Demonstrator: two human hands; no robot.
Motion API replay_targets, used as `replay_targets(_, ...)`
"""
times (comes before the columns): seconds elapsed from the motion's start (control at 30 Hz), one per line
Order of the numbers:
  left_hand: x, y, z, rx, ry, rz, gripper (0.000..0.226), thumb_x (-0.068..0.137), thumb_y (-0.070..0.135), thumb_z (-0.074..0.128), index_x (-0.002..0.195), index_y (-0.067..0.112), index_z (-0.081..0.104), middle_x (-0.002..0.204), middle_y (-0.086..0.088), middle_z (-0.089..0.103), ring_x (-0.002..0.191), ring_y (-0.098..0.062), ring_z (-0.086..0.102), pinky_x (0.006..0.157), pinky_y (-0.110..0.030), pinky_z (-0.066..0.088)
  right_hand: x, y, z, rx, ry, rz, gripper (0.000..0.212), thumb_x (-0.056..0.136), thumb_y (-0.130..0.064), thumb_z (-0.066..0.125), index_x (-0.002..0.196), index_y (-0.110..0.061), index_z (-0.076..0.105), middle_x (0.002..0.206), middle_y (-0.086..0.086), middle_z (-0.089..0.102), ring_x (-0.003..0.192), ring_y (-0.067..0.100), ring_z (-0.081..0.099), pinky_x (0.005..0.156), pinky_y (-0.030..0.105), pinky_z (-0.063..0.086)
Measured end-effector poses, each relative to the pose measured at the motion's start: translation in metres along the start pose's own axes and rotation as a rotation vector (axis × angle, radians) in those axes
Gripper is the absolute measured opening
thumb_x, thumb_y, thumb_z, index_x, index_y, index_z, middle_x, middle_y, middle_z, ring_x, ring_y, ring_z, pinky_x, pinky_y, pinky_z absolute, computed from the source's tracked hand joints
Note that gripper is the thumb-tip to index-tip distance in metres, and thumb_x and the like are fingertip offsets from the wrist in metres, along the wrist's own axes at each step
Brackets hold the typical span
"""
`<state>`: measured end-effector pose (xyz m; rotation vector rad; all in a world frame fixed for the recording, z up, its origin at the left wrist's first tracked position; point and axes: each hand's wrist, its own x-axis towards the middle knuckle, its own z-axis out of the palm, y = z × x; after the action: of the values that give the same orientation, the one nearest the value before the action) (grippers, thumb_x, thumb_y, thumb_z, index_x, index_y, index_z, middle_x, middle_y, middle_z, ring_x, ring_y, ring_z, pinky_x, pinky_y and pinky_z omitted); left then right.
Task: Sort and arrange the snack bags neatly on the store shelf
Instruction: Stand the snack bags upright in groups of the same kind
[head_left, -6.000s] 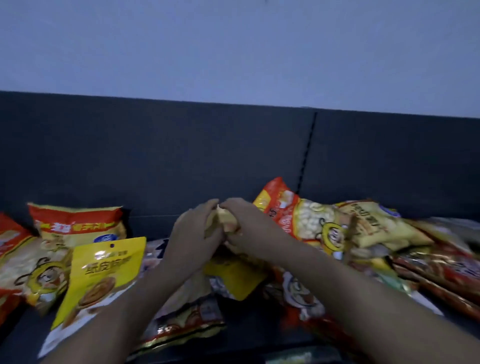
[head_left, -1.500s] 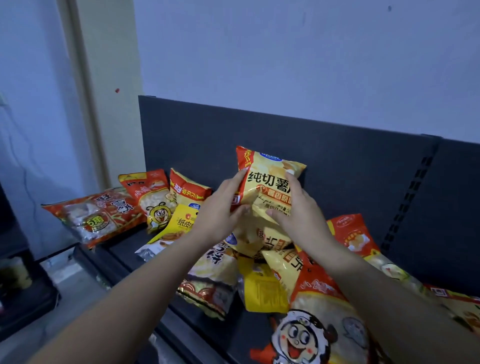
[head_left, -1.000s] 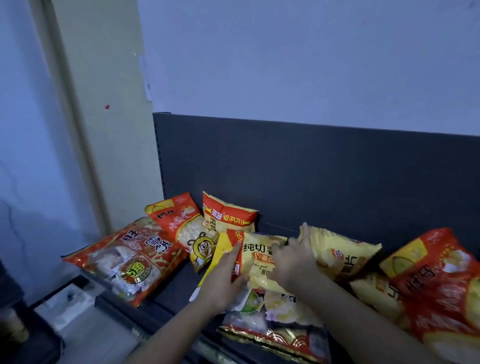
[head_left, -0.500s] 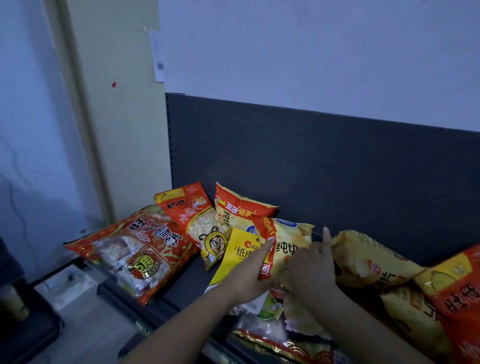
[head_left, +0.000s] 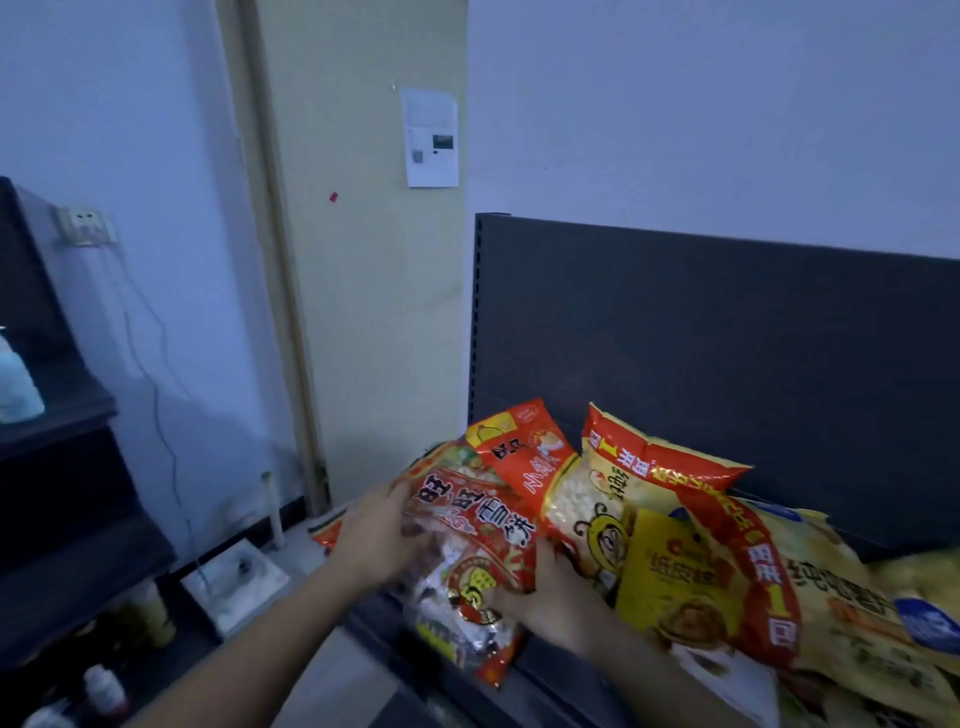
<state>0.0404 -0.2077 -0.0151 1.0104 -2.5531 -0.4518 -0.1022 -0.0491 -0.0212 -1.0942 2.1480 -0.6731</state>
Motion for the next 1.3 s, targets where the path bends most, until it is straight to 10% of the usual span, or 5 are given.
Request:
replay_targets(0.17,0.019,-0.053,-0.001,-0.09,-0.318,-0.101,0.108,0.047,0.091,0.054,0.137,0.035,0.036,0.132,0.007,0.05,0.122,-0.019,0.05,0.105,-0.037,0.039,0.016,-0.017,0.032,0.214,0.114,0.112,0.123,0.071,-0.065,0.065,0.147,-0.02,-0.02,0.156,0.01,-0.015,0.143,0.029,0.018,0.112,0.035,0.024)
replay_targets(0.4,0.026,-0.046,0.002,-0.803,-0.689,-0.004,0.085,0.066,0.022,0.086,0.132,0.032,0.034,0.121,0.002,0.064,0.111,-0.013,0.062,0.097,-0.034,0.049,0.029,-0.02,0.062,0.389,0.383,0.076,0.146,0.029,-0.076,0.071,0.147,-0.034,-0.005,0.154,0.004,0.001,0.138,0.029,0.024,0.11,0.049,0.032)
replay_targets(1.03,-0.047,0.014,-0.101,-0.771,-0.394,0.015,0.058,0.069,0.003,0.081,0.118,0.02,0.054,0.102,0.008,0.073,0.093,-0.009,0.069,0.074,-0.016,0.052,-0.029,-0.062,0.044,0.815,0.259,-0.18,0.104,0.049,-0.035,0.087,0.137,-0.034,0.032,0.126,-0.004,0.052,0.111,0.015,0.056,0.098,0.041,0.048)
replay_targets(1.3,-0.103,0.081,-0.123,-0.838,-0.092,0.048,0.063,0.067,-0.002,0.079,0.118,0.021,0.048,0.092,0.011,0.074,0.082,-0.004,0.07,0.063,-0.014,0.052,-0.104,-0.069,-0.019,0.576,0.356,-0.361,0.116,0.053,-0.043,0.085,0.144,-0.043,0.014,0.15,-0.01,0.029,0.136,0.018,0.034,0.109,0.048,0.036)
